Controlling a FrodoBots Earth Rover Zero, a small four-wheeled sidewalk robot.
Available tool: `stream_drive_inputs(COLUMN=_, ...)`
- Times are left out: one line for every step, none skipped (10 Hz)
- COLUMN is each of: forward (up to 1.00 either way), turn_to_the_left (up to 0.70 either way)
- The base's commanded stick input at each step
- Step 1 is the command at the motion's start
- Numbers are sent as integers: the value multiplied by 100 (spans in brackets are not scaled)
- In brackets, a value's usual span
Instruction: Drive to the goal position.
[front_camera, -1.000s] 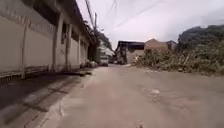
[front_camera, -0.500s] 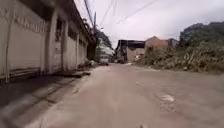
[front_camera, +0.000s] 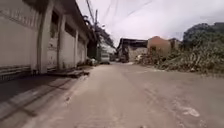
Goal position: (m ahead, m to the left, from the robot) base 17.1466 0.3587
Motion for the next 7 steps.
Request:
stream_drive_inputs(forward=100, turn_to_the_left=0)
stream_drive_inputs(forward=100, turn_to_the_left=0)
stream_drive_inputs(forward=100, turn_to_the_left=1)
stream_drive_inputs(forward=100, turn_to_the_left=2)
stream_drive_inputs(forward=100, turn_to_the_left=6)
stream_drive_inputs(forward=100, turn_to_the_left=27)
stream_drive_inputs(forward=100, turn_to_the_left=37)
